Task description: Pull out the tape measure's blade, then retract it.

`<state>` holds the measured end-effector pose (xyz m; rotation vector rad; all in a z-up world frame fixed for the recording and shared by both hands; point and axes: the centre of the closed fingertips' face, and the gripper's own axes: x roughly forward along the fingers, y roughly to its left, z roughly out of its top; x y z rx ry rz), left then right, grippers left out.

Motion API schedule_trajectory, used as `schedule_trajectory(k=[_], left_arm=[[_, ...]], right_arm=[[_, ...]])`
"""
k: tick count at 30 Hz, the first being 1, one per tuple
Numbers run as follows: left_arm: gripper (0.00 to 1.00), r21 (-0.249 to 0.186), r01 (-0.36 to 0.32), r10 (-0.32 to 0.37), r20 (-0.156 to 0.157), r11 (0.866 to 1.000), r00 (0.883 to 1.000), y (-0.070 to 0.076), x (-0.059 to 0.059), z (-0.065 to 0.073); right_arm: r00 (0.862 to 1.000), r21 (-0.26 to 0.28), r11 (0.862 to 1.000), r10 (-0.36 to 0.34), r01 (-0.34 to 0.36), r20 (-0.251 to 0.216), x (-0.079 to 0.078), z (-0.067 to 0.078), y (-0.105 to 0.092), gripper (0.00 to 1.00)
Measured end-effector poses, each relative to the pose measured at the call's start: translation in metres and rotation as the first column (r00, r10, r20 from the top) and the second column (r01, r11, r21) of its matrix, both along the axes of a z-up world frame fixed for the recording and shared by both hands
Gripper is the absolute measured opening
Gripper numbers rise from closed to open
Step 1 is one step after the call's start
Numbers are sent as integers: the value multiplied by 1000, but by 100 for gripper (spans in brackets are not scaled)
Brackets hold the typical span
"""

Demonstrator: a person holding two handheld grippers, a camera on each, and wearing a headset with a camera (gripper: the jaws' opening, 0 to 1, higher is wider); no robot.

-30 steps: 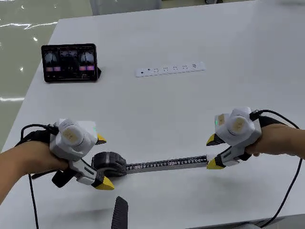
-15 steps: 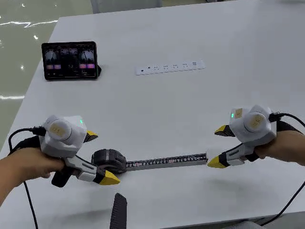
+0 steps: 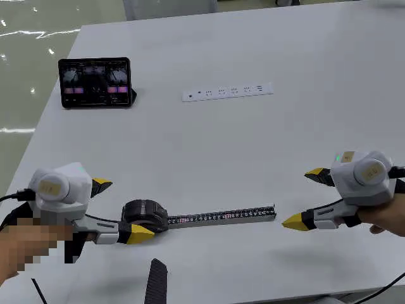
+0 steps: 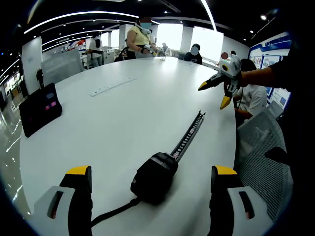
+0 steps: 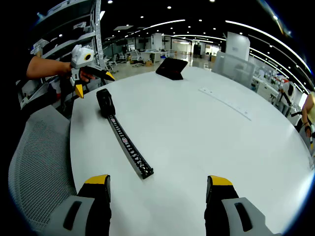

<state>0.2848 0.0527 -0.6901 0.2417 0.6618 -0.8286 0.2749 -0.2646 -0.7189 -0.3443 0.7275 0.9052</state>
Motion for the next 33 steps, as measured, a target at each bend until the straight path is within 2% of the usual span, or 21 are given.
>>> schedule_trajectory(k=[2, 7, 9, 11, 12, 15, 17, 18, 20, 21, 28, 33], left_arm=[[99, 9, -37, 37, 20, 999, 999, 7, 1, 0], [99, 5, -86, 86, -2, 996, 996, 19, -6, -8], [99, 5, -105, 105, -2, 994, 995, 24, -9, -11], [99, -23, -122, 122, -5, 992, 993, 25, -12, -9], [99, -33, -125, 125, 4, 992, 992, 26, -12, -7], [99, -28, -137, 138, 19, 990, 990, 31, -15, -6], [99, -20, -156, 157, 16, 987, 988, 36, -18, -7], [99, -19, -158, 159, 23, 987, 987, 38, -19, -6], [99, -34, -169, 170, 18, 985, 985, 40, -20, -5], [99, -36, -172, 173, 29, 984, 985, 42, -21, -4], [99, -37, -179, 181, 38, 983, 983, 52, -25, -3], [99, -26, -170, 171, 26, 985, 985, 58, -30, -13]], right_arm=[[1000, 3, 1000, -11, 11, 12, -1, -1, -4, 80], [998, 11, 998, -61, 60, 34, -5, 2, -20, 86], [996, 24, 997, -79, 78, 46, -6, 4, -26, 88], [995, 14, 996, -89, 88, 55, -8, 4, -33, 88], [994, 16, 996, -90, 90, 59, -8, 5, -35, 89], [993, 35, 994, -107, 105, 53, -13, 6, -40, 91], [993, 76, 991, -115, 112, 40, -16, 9, -41, 94], [992, 79, 990, -122, 118, 37, -17, 9, -43, 96], [991, 83, 989, -127, 124, 40, -19, 9, -47, 98], [990, 85, 988, -134, 130, 42, -20, 10, -49, 99], [987, 69, 986, -154, 151, 47, -31, 6, -64, 99], [984, 52, 985, -169, 166, 51, -36, 2, -74, 99]])
